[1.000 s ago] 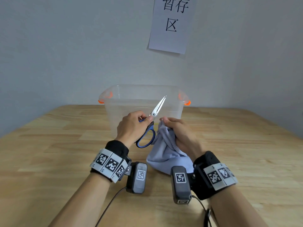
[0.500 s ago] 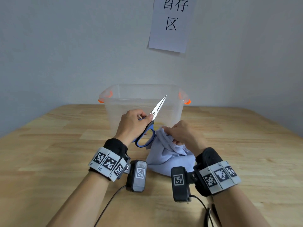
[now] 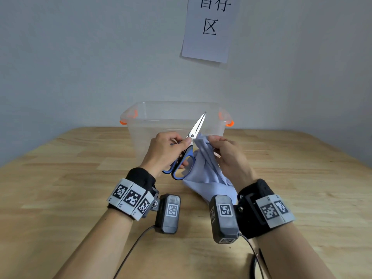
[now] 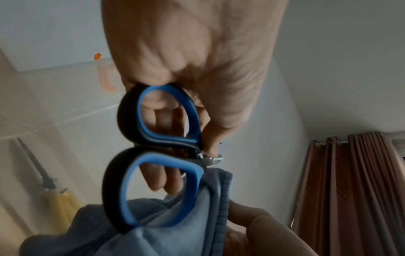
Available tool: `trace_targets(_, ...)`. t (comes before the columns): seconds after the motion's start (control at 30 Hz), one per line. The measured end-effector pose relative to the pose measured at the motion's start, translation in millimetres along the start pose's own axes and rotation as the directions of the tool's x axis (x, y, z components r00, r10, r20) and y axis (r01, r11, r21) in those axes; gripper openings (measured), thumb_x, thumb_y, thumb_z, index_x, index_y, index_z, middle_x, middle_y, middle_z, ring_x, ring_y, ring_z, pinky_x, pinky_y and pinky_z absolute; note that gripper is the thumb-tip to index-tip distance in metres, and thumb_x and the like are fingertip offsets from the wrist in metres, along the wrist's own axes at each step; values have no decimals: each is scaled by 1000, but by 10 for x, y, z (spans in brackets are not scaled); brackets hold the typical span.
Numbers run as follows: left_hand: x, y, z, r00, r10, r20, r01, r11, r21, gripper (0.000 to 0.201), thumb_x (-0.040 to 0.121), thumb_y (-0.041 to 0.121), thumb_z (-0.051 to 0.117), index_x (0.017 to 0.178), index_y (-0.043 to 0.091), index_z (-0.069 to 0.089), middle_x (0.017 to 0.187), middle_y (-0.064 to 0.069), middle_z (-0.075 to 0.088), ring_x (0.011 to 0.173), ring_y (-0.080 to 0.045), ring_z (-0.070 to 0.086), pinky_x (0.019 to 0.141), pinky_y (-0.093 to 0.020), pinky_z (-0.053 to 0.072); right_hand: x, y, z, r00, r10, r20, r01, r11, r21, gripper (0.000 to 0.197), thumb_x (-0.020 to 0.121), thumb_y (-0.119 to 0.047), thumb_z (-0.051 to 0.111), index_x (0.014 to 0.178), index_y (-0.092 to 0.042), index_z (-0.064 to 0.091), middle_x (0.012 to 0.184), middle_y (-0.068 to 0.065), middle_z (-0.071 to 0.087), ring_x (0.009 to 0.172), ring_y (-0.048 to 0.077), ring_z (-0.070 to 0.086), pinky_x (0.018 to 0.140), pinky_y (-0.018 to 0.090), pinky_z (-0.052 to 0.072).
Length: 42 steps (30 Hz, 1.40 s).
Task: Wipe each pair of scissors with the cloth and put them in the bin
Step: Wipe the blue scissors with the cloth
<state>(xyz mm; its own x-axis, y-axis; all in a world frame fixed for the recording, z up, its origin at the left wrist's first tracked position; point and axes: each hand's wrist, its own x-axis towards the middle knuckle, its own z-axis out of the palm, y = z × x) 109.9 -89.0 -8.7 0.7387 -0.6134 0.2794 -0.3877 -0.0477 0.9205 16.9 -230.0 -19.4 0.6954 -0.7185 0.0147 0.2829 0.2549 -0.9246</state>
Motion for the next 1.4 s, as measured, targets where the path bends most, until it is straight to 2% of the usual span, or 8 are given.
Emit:
trace_targets(0.13, -12, 1, 22, 999, 0, 42, -1, 999, 34, 34, 92, 30, 70, 85, -2, 64, 65, -16, 64, 55, -36, 70, 57, -45, 61, -58, 18, 104, 997, 5, 75, -18, 985, 174, 21, 100, 4, 48, 81, 2, 58, 54, 6, 65, 50, 9, 66, 49, 17, 52)
trace_targets(0.37, -48, 45, 23, 1000, 8, -5, -8, 997, 80, 42, 96, 35, 63, 89, -7, 63, 74, -30, 66, 50, -33, 68, 54, -45, 60, -69, 110, 152, 947, -1, 322, -90, 959, 267, 28, 104, 0, 38, 93, 1, 64, 75, 9, 72, 69, 9, 71, 66, 16, 56)
trace_targets(0.53, -20, 40, 1, 1000, -23, -18, 24, 997, 78, 38, 95, 33, 65, 86, -4, 67, 70, -26, 69, 54, -36, 68, 50, -39, 59, -65, 120, 37, 874, -20, 486, -80, 979, 185, 29, 85, 6, 58, 112, 0, 65, 96, 13, 74, 90, 19, 72, 80, 24, 57)
trace_targets(0.63, -18, 12, 23, 1000, -19, -6, 20, 994, 112, 35, 94, 32, 67, 83, -1, 69, 68, -25, 68, 52, -35, 68, 48, -41, 59, -23, 243, 66, 912, -40, 408, -13, 992, 127, 31, 77, -3, 69, 107, 3, 67, 97, 19, 71, 89, 26, 71, 84, 31, 59)
trace_targets(0.8, -20, -7, 2, 1000, -8, 2, 8, 986, 164, 43, 92, 32, 70, 75, -7, 63, 54, -19, 59, 47, -34, 67, 44, -35, 54, -2, 271, 81, 955, -99, 279, 58, 987, 151, 26, 71, -6, 74, 94, 6, 67, 82, 15, 72, 76, 21, 71, 74, 27, 59)
trace_targets(1.13, -74, -19, 22, 999, 46, 12, -47, 981, 188, 54, 93, 29, 69, 58, -6, 48, 43, -10, 42, 42, -30, 65, 39, -26, 44, 11, 209, 13, 989, -129, 73, 113, 976, 184, 11, 86, 1, 69, 95, 6, 67, 73, 13, 69, 64, 21, 68, 63, 30, 56)
trace_targets(1.3, -82, -4, 30, 995, 89, 48, -97, 973, 211, 51, 93, 28, 68, 67, -15, 58, 46, -16, 44, 42, -28, 65, 42, -34, 51, 32, 197, -9, 995, -104, 11, 100, 974, 204, 27, 85, -1, 71, 108, 13, 65, 80, 18, 69, 67, 26, 67, 68, 35, 58)
trace_targets(1.4, -77, -18, 13, 995, 83, 55, -95, 963, 254, 50, 94, 29, 68, 69, -14, 62, 42, -9, 40, 41, -27, 65, 41, -31, 50, 22, 198, -6, 995, -97, -18, 99, 973, 207, 28, 85, -1, 71, 108, 14, 64, 92, 25, 68, 79, 32, 68, 83, 46, 58)
